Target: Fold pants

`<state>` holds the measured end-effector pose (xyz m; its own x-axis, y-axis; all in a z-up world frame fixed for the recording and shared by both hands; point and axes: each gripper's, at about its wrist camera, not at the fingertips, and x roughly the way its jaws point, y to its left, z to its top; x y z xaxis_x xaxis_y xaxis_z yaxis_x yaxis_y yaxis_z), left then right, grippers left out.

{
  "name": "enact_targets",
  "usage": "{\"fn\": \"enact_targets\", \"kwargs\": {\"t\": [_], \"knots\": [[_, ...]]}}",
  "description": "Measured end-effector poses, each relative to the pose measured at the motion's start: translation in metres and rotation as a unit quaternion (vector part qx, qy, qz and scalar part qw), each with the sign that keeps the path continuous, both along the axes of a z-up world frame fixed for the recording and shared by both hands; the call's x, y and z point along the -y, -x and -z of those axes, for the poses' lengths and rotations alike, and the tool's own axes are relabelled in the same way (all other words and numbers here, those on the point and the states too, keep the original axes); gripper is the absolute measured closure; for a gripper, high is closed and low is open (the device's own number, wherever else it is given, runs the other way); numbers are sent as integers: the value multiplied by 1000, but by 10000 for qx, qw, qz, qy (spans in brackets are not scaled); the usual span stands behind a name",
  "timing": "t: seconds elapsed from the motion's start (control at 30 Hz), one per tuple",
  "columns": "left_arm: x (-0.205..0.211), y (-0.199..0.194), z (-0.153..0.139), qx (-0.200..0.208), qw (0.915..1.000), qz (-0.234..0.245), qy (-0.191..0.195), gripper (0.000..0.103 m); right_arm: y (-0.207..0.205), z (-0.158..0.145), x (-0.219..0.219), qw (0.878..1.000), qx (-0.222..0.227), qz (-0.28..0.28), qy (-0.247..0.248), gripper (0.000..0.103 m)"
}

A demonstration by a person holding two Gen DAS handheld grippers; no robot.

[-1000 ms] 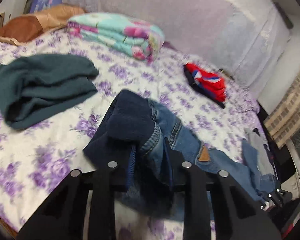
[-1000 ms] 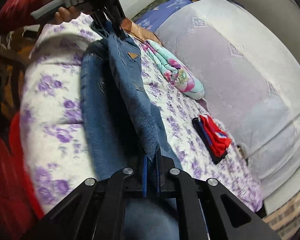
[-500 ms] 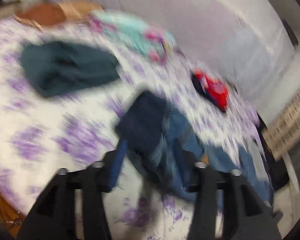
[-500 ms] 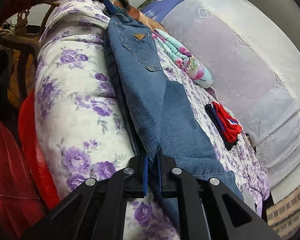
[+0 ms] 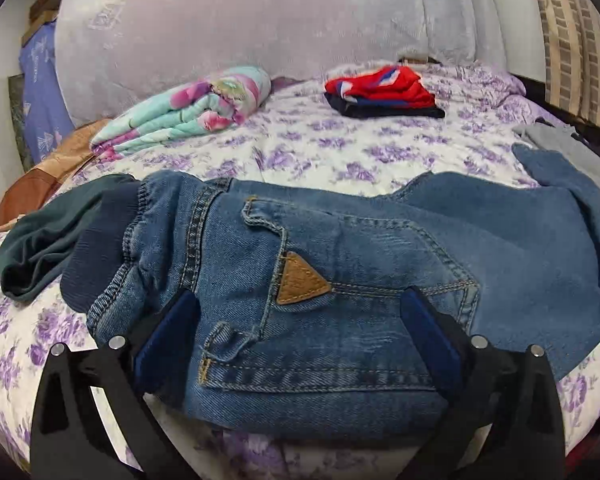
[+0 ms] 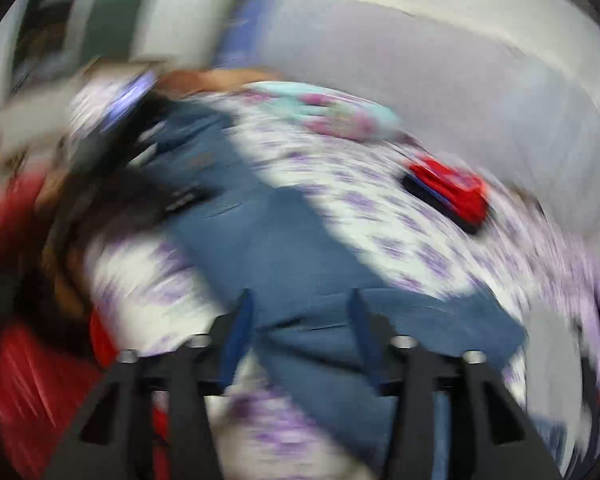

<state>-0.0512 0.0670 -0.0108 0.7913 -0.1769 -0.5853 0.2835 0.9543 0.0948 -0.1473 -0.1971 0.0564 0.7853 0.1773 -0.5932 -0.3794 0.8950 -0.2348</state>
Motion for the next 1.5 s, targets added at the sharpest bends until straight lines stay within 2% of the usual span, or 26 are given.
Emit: {"fn": "enact_targets", "kwargs": {"t": [0.07, 0.13, 0.23, 0.27, 0.37, 0.43, 0.47, 0.5, 0.53, 0.57, 0.6, 0.73, 0.83, 0.87, 0.9, 0.97, 1.0, 1.03, 1.1, 1.17, 1.27, 1.37, 1.4, 1.43, 1.47, 1.5], "knots": [[-8, -4, -1, -97, 9995, 65, 299, 4, -40, -19, 41, 9914, -385, 1101, -589, 32], [-7, -6, 0, -62, 9996, 54, 258, 4, -80, -22, 68, 9725, -806, 2010, -852, 32], [-6, -7, 0, -31, 9998, 20, 193, 4, -133, -12, 86, 9496, -1286, 2635, -1111, 27], [-5, -6, 0, -27, 9998, 27, 195, 4, -157, -3, 90, 9363, -1556, 2954, -1092, 25], [-4, -5, 0, -16, 9998, 35, 194, 4, -200, 24, 87, 9106, -1954, 3587, -620, 25], [-4, -5, 0, -7, 9998, 76, 210, 4, -212, 45, 85, 9044, -2218, 3634, -289, 25], [-6, -4, 0, -1, 9997, 102, 221, 4, -213, 52, 87, 9016, -2343, 3625, -285, 25], [-6, -3, 0, 5, 9996, 126, 233, 4, -209, 53, 92, 9042, -2329, 3546, -493, 33], [-8, -3, 0, 12, 9996, 149, 248, 4, -204, 51, 95, 9076, -2267, 3494, -537, 45], [-8, -3, 0, 25, 9995, 172, 263, 4, -197, 47, 97, 9116, -2241, 3401, -565, 79], [-9, -3, 0, 33, 9995, 183, 274, 4, -187, 41, 106, 9125, -2258, 3302, -855, 95], [-10, -2, 0, 43, 9994, 192, 296, 4, -135, 8, 132, 9172, -1686, 3156, -1751, 96], [-10, -2, 0, 38, 9993, 210, 321, 4, -63, -23, 153, 9071, -996, 3004, -2776, 96], [-11, -1, 0, 43, 9993, 200, 321, 4, -22, -32, 163, 8979, -644, 2993, -3164, 96], [-11, -1, 0, 42, 9993, 200, 319, 4, 1, -34, 170, 8912, -483, 3022, -3349, 96], [-11, -1, 0, 45, 9992, 204, 327, 4, 56, -25, 185, 8738, -284, 3139, -3702, 97], [-11, -2, 0, 43, 9993, 202, 326, 4, 82, -10, 194, 8653, -330, 3302, -3758, 96], [-11, -1, 0, 40, 9993, 202, 310, 4, 95, 2, 198, 8611, -443, 3412, -3743, 94], [-10, -2, 0, 24, 9994, 192, 287, 4, 116, 26, 209, 8364, -655, 3811, -3884, 91], [-10, -2, -1, 10, 9995, 181, 271, 4, 126, 30, 215, 8240, -543, 3597, -4343, 88], [-10, -3, -1, -2, 9995, 164, 272, 4, 123, 22, 216, 8276, -346, 3433, -4427, 63], [-11, -4, -1, -5, 9995, 164, 270, 4, 118, 17, 212, 8353, -256, 3420, -4298, 63], [-11, -4, -1, -5, 9995, 177, 267, 4, 114, 16, 211, 8415, -205, 3497, -4113, 63], [-11, -4, -1, -5, 9995, 181, 269, 4, 108, 17, 212, 8539, -265, 3629, -3721, 63], [-11, -4, -1, -4, 9995, 181, 271, 4, 103, 19, 212, 8610, -358, 3690, -3482, 65], [-11, -4, -1, 2, 9995, 179, 267, 4, 93, 30, 215, 8734, -610, 3639, -3178, 73]]}}
